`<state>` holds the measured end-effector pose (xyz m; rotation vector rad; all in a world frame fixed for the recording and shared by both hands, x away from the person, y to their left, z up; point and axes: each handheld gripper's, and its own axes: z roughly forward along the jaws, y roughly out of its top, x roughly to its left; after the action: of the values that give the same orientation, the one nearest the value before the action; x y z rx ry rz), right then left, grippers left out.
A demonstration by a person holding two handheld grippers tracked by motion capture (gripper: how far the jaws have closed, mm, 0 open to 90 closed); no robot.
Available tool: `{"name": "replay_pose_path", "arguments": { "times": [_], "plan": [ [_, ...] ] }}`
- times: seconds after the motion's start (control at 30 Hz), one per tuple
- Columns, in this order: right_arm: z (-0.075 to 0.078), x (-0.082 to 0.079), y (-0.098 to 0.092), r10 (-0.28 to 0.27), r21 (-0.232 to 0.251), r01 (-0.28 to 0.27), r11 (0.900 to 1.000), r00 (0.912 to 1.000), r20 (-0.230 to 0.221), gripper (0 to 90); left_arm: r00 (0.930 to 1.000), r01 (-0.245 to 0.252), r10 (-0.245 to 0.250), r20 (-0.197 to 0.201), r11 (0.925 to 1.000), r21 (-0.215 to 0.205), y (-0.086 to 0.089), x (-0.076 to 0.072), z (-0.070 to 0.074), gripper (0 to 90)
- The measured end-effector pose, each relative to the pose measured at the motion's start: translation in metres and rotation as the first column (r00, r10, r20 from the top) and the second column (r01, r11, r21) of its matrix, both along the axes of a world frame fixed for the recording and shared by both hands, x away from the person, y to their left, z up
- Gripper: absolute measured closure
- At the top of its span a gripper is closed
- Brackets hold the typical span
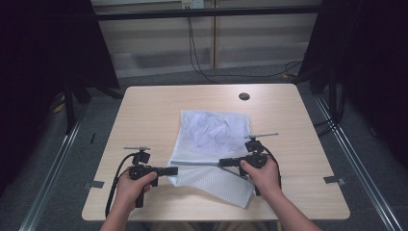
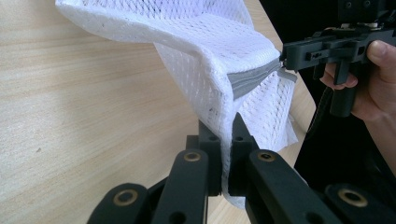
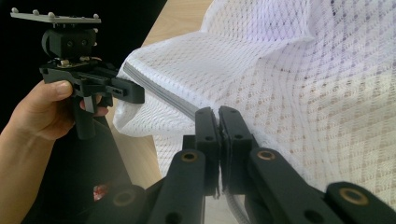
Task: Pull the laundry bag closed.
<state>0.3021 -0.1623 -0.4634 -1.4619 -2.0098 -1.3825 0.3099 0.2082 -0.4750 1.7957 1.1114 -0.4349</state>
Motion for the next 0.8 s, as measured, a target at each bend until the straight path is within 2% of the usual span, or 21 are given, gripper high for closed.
{"name": "replay_pose_path", "arguments": {
  "times": [0.37, 0.43, 0.57, 0.77, 0.8],
  "plan": [
    [0.0021, -0.0009, 0.0001, 0.002, -0.006, -0.002, 1.0, 1.0, 0.0, 87.0, 0.9999, -0.007, 0.006, -0.01, 0.9999, -0.009, 0.0014, -0.0005, 0.0001, 88.2],
    [0.0022, -0.001, -0.0019, -0.003, 0.001, 0.003, 1.0, 1.0, -0.001, 87.0, 1.0, 0.003, -0.003, 0.002, 1.0, -0.004, 0.0018, -0.0004, 0.0002, 88.2],
    [0.0024, -0.0011, -0.002, 0.001, 0.0, -0.001, 1.0, 1.0, -0.001, 87.0, 0.9999, -0.012, 0.012, -0.011, 0.9999, -0.012, 0.0008, -0.0014, 0.0001, 88.2],
    [0.0035, 0.0012, -0.0003, 0.006, -0.011, -0.006, 1.0, 1.0, 0.006, 87.0, 1.0, -0.003, 0.003, 0.005, 1.0, -0.002, 0.0037, -0.001, 0.0001, 88.2],
    [0.004, 0.0011, 0.0002, 0.004, -0.008, -0.004, 1.0, 1.0, 0.005, 87.0, 0.9999, -0.01, 0.009, -0.008, 0.9999, -0.009, 0.0032, -0.0015, 0.0003, 88.2]
  ]
}}
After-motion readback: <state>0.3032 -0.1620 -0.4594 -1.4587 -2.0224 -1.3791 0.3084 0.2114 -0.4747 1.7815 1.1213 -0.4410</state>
